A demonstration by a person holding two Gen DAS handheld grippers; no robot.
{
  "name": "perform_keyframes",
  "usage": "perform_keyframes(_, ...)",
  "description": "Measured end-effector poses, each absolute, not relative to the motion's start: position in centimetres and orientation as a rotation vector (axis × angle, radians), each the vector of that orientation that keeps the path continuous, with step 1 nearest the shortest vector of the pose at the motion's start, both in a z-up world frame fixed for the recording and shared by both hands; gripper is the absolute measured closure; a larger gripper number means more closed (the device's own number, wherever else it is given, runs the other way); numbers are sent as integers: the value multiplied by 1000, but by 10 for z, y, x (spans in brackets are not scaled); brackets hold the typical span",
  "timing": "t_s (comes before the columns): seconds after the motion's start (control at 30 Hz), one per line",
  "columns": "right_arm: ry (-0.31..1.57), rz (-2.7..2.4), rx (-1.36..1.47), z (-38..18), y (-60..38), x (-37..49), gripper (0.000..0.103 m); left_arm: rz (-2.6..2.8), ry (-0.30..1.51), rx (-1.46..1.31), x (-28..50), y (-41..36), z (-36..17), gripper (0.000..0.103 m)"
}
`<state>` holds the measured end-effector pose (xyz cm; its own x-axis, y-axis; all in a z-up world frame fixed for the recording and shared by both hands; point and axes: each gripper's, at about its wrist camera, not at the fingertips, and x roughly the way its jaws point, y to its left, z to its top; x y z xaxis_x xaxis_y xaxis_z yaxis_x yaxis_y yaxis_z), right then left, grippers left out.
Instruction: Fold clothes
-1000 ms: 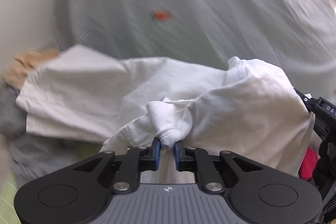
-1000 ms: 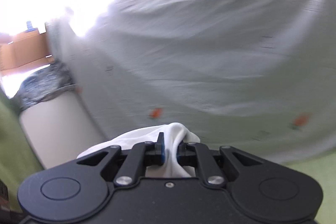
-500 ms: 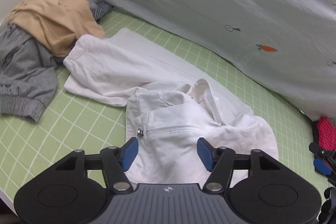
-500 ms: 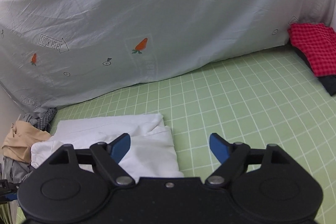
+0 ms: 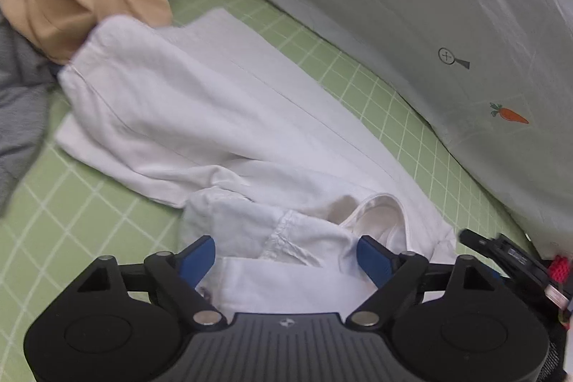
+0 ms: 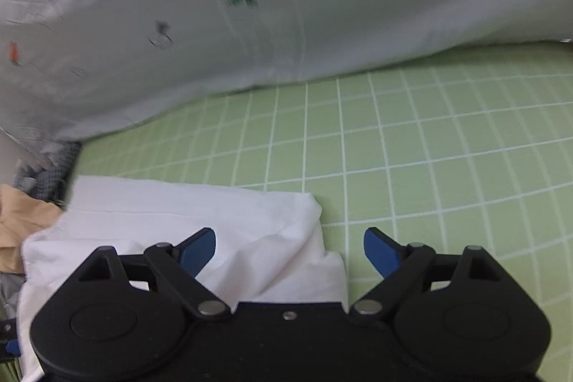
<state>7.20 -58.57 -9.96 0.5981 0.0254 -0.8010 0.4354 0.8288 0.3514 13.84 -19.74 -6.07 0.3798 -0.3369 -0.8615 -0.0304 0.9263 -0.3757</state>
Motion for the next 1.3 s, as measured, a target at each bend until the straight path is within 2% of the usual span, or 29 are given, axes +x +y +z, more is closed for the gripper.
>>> perform_keyframes(0.07,958,-253,585,-115,-590,91,14,-202,1209,-406,148,-196,-72,17)
perform_keyframes(0.1,972,-245,587,-120,-590,98,19,-205,1221,-422,151,-196,-76,19)
perform_keyframes(0.13,968,-225,575,-120,-588,102,25,-212,1231,-438,154,-196,-79,30)
perform_keyframes(0.17,969,-204,565,-121,-587,105,37,-226,1234,-451,156,-198,-80,48)
perform_keyframes(0.2,966,-196,557,-120,-587,106,55,-240,1237,-464,157,-200,-81,56)
perform_keyframes(0.23,944,-212,548,-116,-592,103,88,-249,1239,-470,159,-203,-82,74)
perform_keyframes(0.27,922,-228,539,-111,-596,100,98,-244,1237,-462,160,-208,-81,76)
perform_keyframes(0.47,771,-350,473,-76,-626,77,99,-286,1097,-338,179,-239,-50,85)
perform_keyframes(0.6,642,-526,308,-26,-644,38,99,-342,926,-275,190,-258,-5,86)
perform_keyframes(0.77,520,-682,301,20,-654,-42,100,-455,792,-279,164,-264,44,86)
perform_keyframes(0.87,591,-715,259,18,-632,-85,100,-454,819,-228,130,-263,41,86)
perform_keyframes(1.0,783,-683,364,-26,-605,-138,102,-339,969,-165,84,-246,1,85)
perform_keyframes(1.17,872,-621,444,-52,-584,-158,101,-230,1145,-239,62,-204,-37,73)
perform_keyframes(1.2,866,-620,447,-50,-584,-156,98,-233,1135,-271,61,-198,-35,71)
perform_keyframes(1.27,831,-627,409,-38,-587,-147,78,-238,1085,-288,60,-192,-24,61)
perform_keyframes(1.3,805,-634,374,-31,-588,-142,58,-233,1056,-274,61,-191,-18,58)
